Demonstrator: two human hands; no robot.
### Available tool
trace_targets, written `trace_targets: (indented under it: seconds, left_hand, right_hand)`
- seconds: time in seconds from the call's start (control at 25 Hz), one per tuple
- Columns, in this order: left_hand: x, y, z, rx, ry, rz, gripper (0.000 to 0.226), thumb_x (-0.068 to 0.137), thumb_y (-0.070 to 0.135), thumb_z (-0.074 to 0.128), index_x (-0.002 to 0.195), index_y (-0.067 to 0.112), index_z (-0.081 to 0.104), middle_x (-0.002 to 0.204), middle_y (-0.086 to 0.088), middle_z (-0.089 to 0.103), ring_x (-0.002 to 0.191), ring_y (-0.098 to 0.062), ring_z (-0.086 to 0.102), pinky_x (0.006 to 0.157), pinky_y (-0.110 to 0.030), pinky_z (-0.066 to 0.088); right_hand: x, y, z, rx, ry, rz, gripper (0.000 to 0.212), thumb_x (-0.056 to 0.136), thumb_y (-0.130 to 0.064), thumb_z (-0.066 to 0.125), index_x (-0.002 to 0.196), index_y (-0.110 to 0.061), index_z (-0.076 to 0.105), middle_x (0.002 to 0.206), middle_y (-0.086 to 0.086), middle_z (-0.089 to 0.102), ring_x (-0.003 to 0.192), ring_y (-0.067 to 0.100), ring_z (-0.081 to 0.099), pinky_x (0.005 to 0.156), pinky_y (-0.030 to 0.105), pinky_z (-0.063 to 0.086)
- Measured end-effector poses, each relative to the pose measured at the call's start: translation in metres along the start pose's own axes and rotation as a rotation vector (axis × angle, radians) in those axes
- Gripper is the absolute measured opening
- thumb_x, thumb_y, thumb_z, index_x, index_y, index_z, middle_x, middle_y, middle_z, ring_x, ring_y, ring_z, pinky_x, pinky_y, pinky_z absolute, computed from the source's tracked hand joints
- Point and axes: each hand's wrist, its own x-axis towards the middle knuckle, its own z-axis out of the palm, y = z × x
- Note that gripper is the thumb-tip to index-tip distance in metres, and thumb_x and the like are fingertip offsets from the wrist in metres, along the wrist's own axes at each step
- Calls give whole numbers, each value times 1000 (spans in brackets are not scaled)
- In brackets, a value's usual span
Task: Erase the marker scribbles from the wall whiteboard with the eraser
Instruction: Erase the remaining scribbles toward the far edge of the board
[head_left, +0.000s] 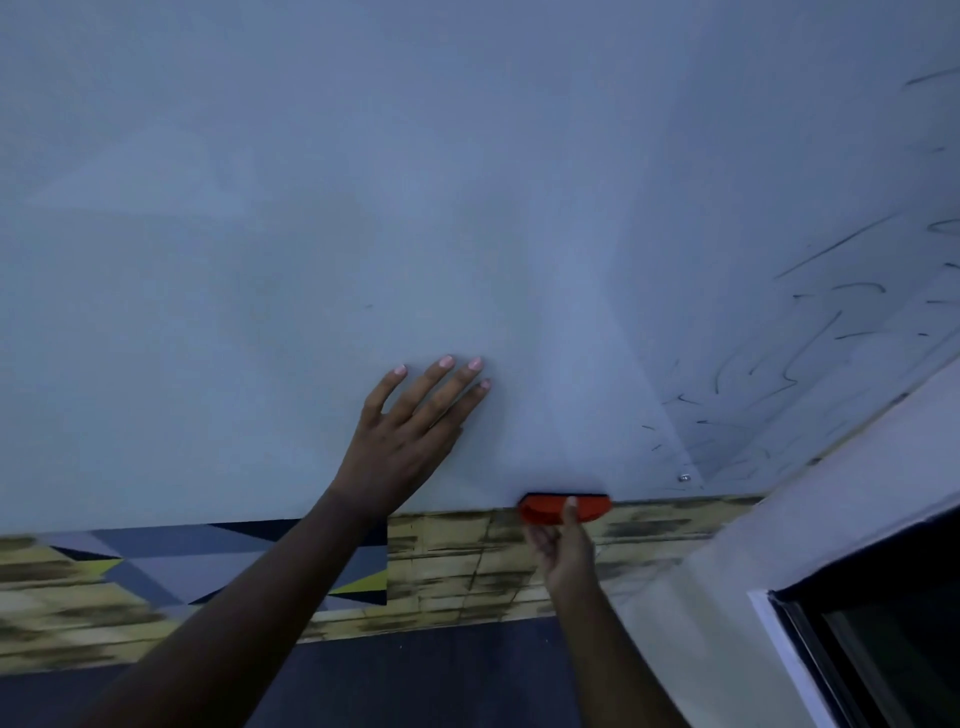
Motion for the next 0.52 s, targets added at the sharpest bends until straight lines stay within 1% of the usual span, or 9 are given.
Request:
trace_targets:
  seconds: [0.04,0.08,0.16,0.2,0.28,0.36,0.4,0.48,0.52]
  left_hand:
    - [-2,0,2,-5,-2,-3,65,105,23,66,165,21,41,174,0,32,160,-20,32,127,-47,24]
    - [-3,2,4,-10,2,-12,65,105,21,66,164,21,41,174,0,33,160,-20,31,128,-47,23]
    - [3,7,6,-17,36,-46,63,102,18,67,161,21,47,171,0,39,157,-21,35,126,-48,24]
    - [7,12,6,-29,58,-70,61,101,18,67,159,21,51,168,0,44,155,-22,39,124,-49,26]
    - [19,20,5,-74,74,-97,57,100,19,66,156,20,55,163,-1,50,150,-22,43,119,-50,28]
    - [32,28,2,-104,60,-99,54,102,23,64,155,19,55,163,-2,50,149,-22,43,118,-51,27]
    - [40,30,1,-113,54,-93,53,103,25,63,155,18,55,163,-2,50,150,-23,43,118,-51,27]
    - [56,32,-1,-121,54,-80,53,104,28,61,155,17,55,163,-3,50,150,-23,41,118,-52,26]
    - [64,33,-2,-115,59,-76,52,104,29,61,155,17,55,163,-4,50,150,-23,41,118,-52,26]
  right_hand:
    - [0,-12,-5,-5,26,-60,56,102,-38,60,145,-3,51,124,24,64,91,31,70,78,38,62]
    - [-3,-21,-8,-26,47,-130,54,100,-40,62,144,-8,54,120,21,66,94,31,70,83,40,60]
    - [-17,-28,0,-107,67,-300,54,97,-37,69,145,-17,55,111,13,70,91,28,70,79,38,61]
    - [-27,-22,7,-177,65,-396,62,93,-36,74,149,-22,53,110,11,72,89,25,71,78,38,61]
    - [-49,-8,24,-309,42,-592,77,84,-37,82,153,-24,50,114,7,76,94,18,72,88,40,61]
    - [-65,-3,37,-364,27,-733,76,82,-36,85,150,-23,54,115,1,77,104,14,73,94,39,59]
    - [-71,-10,42,-371,41,-787,75,82,-39,85,149,-23,55,112,-1,78,104,13,73,93,38,59]
    - [-78,-37,48,-396,114,-888,77,80,-52,84,148,-27,56,92,-7,77,91,13,72,86,36,61]
    - [-79,-52,48,-413,155,-916,79,80,-57,82,148,-29,55,83,-9,75,85,14,71,83,38,62]
